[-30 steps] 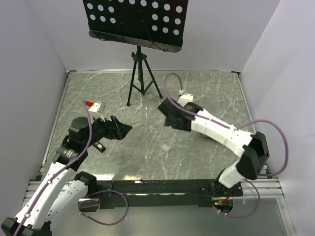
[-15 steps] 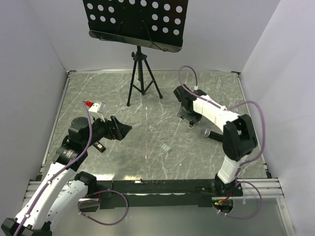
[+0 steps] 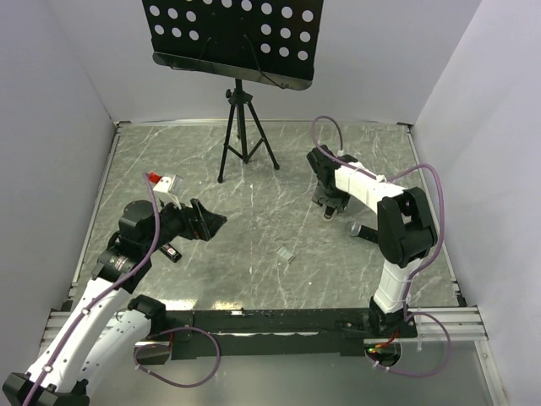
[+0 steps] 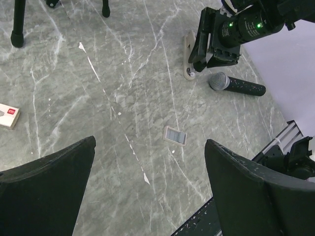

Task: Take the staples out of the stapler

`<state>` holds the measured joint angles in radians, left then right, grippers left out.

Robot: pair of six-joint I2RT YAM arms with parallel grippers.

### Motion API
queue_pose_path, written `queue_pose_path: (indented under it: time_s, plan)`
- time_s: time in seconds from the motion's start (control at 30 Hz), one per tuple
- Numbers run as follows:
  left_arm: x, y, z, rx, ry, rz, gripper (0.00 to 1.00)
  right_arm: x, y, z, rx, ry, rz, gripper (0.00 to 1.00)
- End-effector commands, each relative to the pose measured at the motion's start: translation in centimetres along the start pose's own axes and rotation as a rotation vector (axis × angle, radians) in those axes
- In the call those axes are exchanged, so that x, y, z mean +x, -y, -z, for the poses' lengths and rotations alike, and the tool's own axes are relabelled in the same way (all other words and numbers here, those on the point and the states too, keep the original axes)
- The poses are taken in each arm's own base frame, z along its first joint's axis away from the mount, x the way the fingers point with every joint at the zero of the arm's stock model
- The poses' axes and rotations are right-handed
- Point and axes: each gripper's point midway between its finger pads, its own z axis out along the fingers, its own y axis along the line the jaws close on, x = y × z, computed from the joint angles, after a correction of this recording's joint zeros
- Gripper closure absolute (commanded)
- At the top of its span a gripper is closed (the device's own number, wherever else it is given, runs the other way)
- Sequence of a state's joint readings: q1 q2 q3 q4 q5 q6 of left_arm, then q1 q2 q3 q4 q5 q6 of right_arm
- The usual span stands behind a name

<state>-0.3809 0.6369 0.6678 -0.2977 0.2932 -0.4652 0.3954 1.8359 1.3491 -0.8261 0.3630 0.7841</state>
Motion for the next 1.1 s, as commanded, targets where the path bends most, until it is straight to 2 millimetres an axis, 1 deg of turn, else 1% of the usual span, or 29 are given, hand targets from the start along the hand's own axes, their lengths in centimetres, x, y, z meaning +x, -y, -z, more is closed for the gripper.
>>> queue_pose_path:
  time_s: [0.0,0.27,0.37,0.4,0.5,0.53,0.57,0.6,0.63,0.67,0.7,0.73,0.77,0.8,0.87,0.9,0.93,0.97,1.07]
  plan:
    - [-0.7,0.3,-0.3,0.015,0.011,-0.017,0.03,-0.9,0.5,-1.2,0.006,0.006,-0.004,0.36]
    - [-1.0,0.1,-0.1,0.001,0.029,-0.025,0.02,-1.2,0.9,-2.5,0.012,0.003,0.013,0.41]
    - [-1.0,0.2,0.1,0.005,0.035,-0.030,0.01,-1.2,0.9,-2.5,0.008,0.001,0.017,0.49]
    - [-1.1,0.3,0.1,0.008,0.040,-0.032,0.01,-1.2,0.7,-2.4,-0.004,0.002,0.016,0.53]
    - [-1.2,0.1,0.1,-0.002,0.049,-0.032,0.01,-1.5,0.2,-2.0,-0.043,0.010,0.022,0.58]
    - [-1.1,-0.1,0.1,-0.013,0.045,-0.021,0.02,-1.5,0.0,-1.7,-0.062,0.013,0.022,0.59]
    - [-1.1,-0.4,0.0,-0.028,0.047,-0.018,0.03,-1.3,0.1,-1.8,-0.069,0.006,0.028,0.61]
    - [-1.2,-0.4,0.1,-0.032,0.046,-0.016,0.04,-1.3,-0.3,-1.6,-0.098,0.008,0.033,0.66]
    - [-1.0,-0.5,0.1,-0.040,0.035,-0.009,0.05,-1.4,-0.5,-1.0,-0.123,0.017,0.036,0.69]
    - [-1.0,-0.5,0.0,-0.042,0.034,-0.007,0.06,-1.0,-0.3,-1.0,-0.134,0.012,0.040,0.72]
    - [-1.0,-0.5,0.1,-0.040,0.035,-0.003,0.07,-0.8,-0.4,-0.8,-0.156,0.015,0.058,0.79]
    - [-1.0,-0.4,0.2,-0.038,0.039,0.003,0.08,-1.2,-1.0,0.2,-0.211,0.037,0.059,0.82]
    - [-0.9,-0.3,0.2,-0.038,0.039,0.006,0.10,-0.5,-0.8,0.2,-0.229,0.027,0.077,0.92]
    - [-0.9,-0.3,0.2,-0.042,0.044,0.007,0.11,-0.1,-1.3,0.7,-0.269,0.028,0.111,1.00]
    - [-0.7,-0.8,0.2,-0.070,0.039,0.011,0.11,0.7,-1.2,1.8,-0.311,0.041,0.163,1.00]
    - [-0.7,-1.2,0.0,-0.093,0.032,0.013,0.11,0.5,-1.3,2.8,-0.342,0.065,0.172,1.00]
    - [-0.7,-1.2,0.0,-0.096,0.023,0.013,0.11,1.1,-1.3,3.0,-0.360,0.068,0.191,1.00]
    - [-0.6,-1.2,0.0,-0.100,0.012,0.016,0.11,1.3,-1.2,3.5,-0.377,0.081,0.209,1.00]
    - [-0.1,-1.3,-0.6,-0.105,-0.021,0.056,0.16,2.1,-1.6,5.7,-0.478,0.102,0.227,1.00]
